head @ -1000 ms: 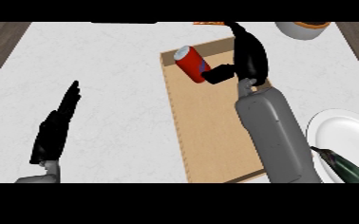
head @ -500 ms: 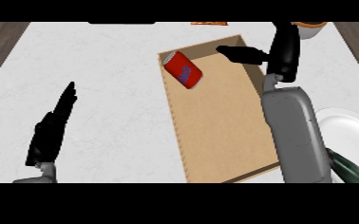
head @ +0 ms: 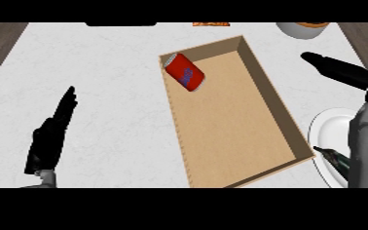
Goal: Pick the can from the plate and place it in the cardboard box
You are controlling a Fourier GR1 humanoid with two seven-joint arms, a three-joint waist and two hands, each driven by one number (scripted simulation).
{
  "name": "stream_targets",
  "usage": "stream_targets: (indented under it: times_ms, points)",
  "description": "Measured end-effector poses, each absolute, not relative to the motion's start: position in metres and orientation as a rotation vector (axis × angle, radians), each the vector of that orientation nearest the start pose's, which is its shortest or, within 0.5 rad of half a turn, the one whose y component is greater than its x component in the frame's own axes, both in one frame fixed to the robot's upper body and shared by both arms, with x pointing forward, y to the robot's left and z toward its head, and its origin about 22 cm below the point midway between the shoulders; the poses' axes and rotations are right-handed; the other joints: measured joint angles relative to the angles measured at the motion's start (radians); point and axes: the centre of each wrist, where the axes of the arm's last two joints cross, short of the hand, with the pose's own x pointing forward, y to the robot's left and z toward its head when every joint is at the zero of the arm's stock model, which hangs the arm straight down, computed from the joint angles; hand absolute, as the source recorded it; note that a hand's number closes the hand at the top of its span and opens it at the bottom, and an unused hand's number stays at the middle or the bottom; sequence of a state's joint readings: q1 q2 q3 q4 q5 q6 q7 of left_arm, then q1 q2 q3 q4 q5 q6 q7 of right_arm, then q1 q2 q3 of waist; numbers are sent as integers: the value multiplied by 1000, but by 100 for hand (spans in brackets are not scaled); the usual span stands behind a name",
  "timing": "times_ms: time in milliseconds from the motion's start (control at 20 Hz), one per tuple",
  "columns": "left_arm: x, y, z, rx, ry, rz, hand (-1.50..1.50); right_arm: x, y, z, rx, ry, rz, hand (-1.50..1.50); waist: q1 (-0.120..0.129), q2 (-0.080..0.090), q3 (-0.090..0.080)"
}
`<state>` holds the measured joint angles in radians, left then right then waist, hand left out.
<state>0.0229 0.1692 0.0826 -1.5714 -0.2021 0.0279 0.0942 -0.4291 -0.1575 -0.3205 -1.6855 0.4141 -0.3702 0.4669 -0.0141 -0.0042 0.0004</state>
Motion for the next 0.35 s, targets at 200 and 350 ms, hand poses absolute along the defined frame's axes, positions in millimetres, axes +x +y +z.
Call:
stream_targets:
  times_ms: [200,350]
  points:
    - [233,290,7,392,-1439,-182,0,271,-343,156,-756,-1651,-403,-150,-3,0,0]
    - [235,290,12,386,-1440,-183,0,243,-382,155,-752,-1658,-402,-150,-2,0,0]
